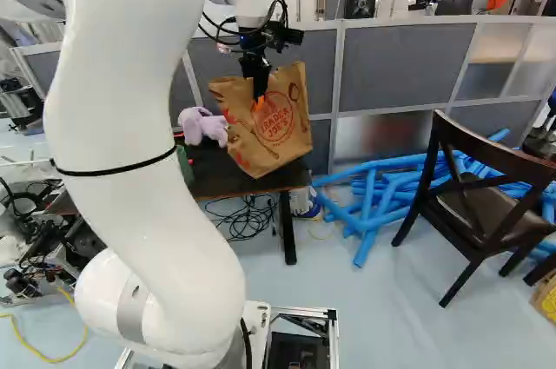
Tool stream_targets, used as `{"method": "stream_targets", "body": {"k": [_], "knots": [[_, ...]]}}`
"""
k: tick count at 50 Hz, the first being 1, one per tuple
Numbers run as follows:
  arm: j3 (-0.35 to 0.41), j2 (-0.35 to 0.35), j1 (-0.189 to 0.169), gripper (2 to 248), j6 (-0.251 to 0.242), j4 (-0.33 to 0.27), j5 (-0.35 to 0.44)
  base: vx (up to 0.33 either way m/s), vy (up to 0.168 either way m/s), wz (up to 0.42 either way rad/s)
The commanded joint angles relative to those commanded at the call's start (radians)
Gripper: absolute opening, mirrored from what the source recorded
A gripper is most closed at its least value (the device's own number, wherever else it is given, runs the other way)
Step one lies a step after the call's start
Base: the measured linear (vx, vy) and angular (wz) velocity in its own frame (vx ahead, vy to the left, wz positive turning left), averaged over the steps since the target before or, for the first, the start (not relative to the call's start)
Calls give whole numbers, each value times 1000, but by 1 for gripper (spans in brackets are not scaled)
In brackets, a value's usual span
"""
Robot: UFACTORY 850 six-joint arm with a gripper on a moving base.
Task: Pick up the bag on the ground and place it on the table
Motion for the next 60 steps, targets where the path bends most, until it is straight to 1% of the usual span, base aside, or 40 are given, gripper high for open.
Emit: {"method": "stream_targets", "body": {"k": [29,44,60], "knots": [[-123,-99,59,23,0,-27,0,0,0,0],[-186,-148,85,23,0,-30,0,0,0,0],[-251,-228,110,23,0,-30,0,0,0,0]]}}
